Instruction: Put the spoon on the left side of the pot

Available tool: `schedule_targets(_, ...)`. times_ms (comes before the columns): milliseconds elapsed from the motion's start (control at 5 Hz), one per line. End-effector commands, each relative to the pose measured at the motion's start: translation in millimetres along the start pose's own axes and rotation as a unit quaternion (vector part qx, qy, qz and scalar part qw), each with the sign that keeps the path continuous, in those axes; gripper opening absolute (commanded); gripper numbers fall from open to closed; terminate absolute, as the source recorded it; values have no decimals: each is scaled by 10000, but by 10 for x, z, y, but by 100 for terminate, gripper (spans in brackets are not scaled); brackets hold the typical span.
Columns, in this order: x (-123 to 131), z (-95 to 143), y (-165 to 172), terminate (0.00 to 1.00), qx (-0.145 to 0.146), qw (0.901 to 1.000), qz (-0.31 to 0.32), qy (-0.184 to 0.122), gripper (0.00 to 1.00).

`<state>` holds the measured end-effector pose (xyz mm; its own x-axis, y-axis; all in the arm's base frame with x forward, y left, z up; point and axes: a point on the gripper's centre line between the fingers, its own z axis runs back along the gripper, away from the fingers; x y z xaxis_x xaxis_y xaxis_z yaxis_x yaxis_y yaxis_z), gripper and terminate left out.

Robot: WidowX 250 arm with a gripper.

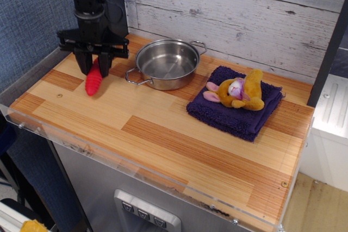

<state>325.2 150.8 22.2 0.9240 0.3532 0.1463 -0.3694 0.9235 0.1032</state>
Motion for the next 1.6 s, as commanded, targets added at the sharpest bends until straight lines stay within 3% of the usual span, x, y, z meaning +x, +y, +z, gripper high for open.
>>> schedule_targets(0,-1,87,-152,0,-115,9995,-118,-260,0)
schedule_targets(200,-51,90,-179,0,-153,9996,-98,-209,0)
schedule_targets(400,-74,128,-190,0,-147,9998,-31,-144,100)
schedule_targets(800,-5,244,-185,0,-176,9995,157,-202,100)
schedule_targets(1400,319,951,-152,0,-223,9943,302,-995,100)
